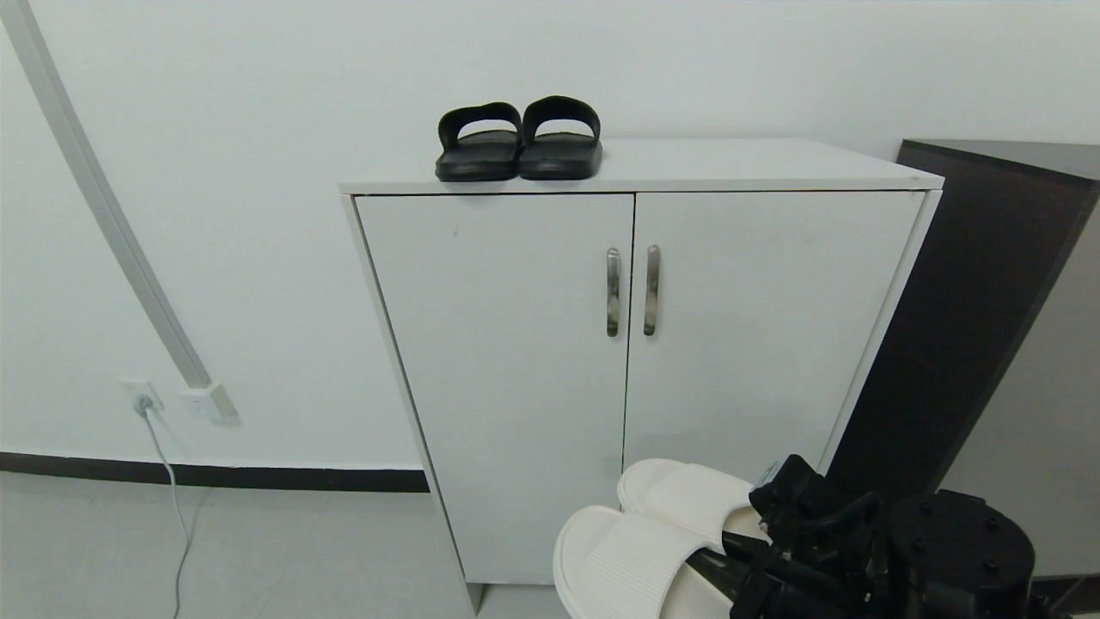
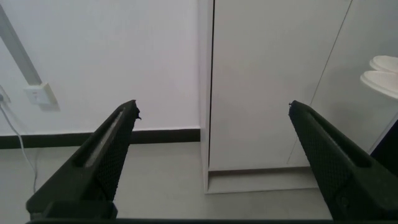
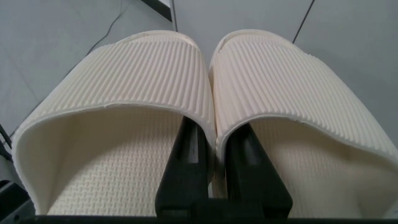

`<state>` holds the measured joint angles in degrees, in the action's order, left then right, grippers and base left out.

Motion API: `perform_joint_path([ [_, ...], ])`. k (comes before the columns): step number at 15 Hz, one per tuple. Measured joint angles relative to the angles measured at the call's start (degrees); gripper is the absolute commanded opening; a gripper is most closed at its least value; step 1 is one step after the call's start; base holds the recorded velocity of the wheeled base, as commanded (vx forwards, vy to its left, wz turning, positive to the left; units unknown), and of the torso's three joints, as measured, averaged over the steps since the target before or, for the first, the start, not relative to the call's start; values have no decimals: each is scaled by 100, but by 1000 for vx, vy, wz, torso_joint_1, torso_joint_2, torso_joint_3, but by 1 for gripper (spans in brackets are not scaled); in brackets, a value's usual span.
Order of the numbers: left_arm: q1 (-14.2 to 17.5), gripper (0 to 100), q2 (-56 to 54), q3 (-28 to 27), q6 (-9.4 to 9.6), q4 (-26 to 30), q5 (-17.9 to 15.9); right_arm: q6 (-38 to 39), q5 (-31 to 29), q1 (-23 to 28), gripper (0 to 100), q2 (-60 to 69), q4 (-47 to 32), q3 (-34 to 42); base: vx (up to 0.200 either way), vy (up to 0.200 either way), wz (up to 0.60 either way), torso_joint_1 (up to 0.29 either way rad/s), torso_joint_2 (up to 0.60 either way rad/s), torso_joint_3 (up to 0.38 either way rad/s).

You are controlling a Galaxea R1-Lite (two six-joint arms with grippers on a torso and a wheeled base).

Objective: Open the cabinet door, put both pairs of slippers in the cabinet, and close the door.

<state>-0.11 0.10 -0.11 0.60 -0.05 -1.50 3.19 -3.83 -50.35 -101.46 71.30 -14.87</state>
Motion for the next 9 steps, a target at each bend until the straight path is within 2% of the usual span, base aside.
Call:
perform_joint_path([
  [3,1,100,9,-60,-11,-2,2,-2,-5,0,0,0,-2,2,0,0,0,-10,62,63],
  [5,-18,100,158,-492,-193,5,-77,-2,2,-1,0,-2,-4,2,0,0,0,0,0,0],
  [9,-60,100,1354,-1253,-313,-240,-797,-74,-5,-10,0,-2,5,49,0,0,0,0,0,0],
])
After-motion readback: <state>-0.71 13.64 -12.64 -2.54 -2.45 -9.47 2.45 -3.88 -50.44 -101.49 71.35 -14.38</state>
